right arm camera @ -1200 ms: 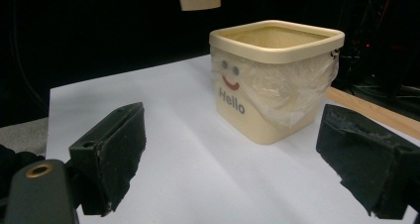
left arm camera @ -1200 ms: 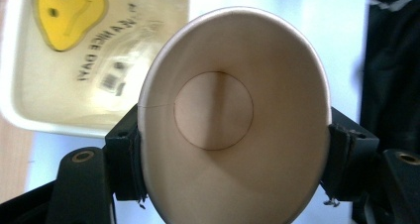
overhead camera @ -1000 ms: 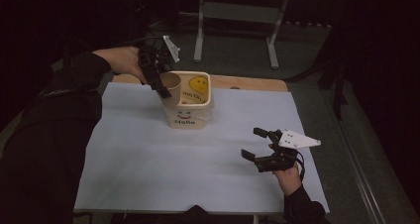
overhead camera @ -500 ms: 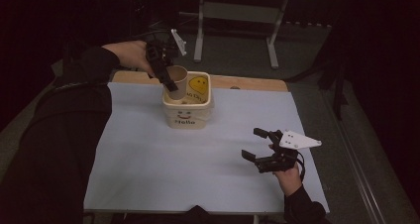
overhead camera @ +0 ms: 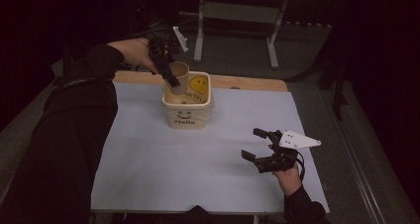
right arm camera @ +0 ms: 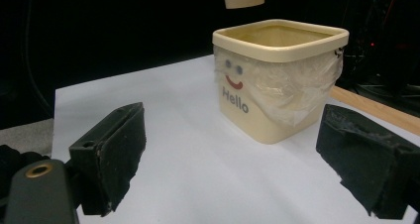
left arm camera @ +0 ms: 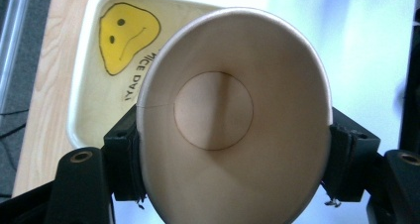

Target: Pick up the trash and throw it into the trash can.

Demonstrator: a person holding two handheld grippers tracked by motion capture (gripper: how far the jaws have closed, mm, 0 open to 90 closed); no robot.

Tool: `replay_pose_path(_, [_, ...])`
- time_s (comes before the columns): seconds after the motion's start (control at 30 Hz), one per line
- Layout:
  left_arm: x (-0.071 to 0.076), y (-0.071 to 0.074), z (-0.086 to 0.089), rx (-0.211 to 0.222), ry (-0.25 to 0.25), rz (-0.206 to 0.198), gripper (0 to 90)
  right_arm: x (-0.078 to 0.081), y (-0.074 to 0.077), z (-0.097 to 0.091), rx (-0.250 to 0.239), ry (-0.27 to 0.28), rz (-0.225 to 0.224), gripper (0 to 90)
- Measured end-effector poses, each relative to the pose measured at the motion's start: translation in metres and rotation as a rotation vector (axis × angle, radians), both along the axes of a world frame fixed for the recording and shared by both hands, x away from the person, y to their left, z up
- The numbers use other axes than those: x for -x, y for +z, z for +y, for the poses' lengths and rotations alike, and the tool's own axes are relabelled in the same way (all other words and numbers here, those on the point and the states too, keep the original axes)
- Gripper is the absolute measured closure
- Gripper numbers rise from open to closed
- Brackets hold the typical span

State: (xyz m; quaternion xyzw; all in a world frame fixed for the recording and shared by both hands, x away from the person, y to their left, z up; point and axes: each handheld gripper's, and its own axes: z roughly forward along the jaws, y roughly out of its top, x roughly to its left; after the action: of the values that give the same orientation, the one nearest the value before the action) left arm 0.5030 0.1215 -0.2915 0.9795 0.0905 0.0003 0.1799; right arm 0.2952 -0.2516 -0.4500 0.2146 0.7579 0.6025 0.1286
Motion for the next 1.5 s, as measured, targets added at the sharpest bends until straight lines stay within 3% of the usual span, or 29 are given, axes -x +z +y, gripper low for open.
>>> replay_pose_path(0.4, [-0.007,-0.007,-0.009,-0.022,-0.011,-0.010,27.2,0.001,0.000,-0.002,-0.004,-0.002,0.001,11.6])
replay_pose_path(0.5, [-0.011,-0.010,-0.010,-0.011,0.007,-0.018,19.1,0.001,0.000,-0.003,-0.006,-0.001,0.002,11.6])
replay_pose_path(0.53, [-0.013,-0.011,-0.010,0.001,0.030,-0.001,19.1,0.001,0.000,-0.003,-0.006,-0.001,0.002,11.6])
replay_pose_path(0.57, [-0.014,-0.011,-0.009,0.003,0.038,-0.027,10.8,0.001,0.000,-0.003,-0.007,-0.003,0.002,11.6])
replay_pose_path(0.63, [-0.015,-0.011,-0.010,0.000,0.044,-0.015,0.5,0.001,0.000,-0.003,-0.006,-0.003,0.001,11.6])
replay_pose_path(0.67, [-0.016,-0.014,-0.010,-0.017,0.058,0.000,0.5,0.001,0.000,-0.003,-0.007,-0.003,0.002,11.6])
replay_pose_path(0.77, [-0.016,-0.016,-0.012,-0.004,0.083,-0.003,0.4,0.001,0.000,-0.003,-0.008,-0.002,0.001,11.6])
replay_pose_path(0.8, [-0.016,-0.015,-0.012,0.005,0.082,-0.016,0.4,0.001,0.000,-0.003,-0.006,-0.003,-0.001,11.6])
replay_pose_path(0.83, [-0.015,-0.015,-0.012,0.013,0.085,-0.004,0.4,0.001,0.000,-0.003,-0.007,-0.003,-0.001,11.6])
replay_pose_path(1.0, [-0.012,-0.014,-0.013,0.007,0.081,-0.019,0.4,0.001,0.000,-0.003,-0.007,-0.002,-0.001,11.6])
replay_pose_path(1.5, [-0.002,-0.010,-0.008,0.022,0.100,-0.007,0.4,0.000,0.000,-0.002,0.001,-0.002,0.000,11.6])
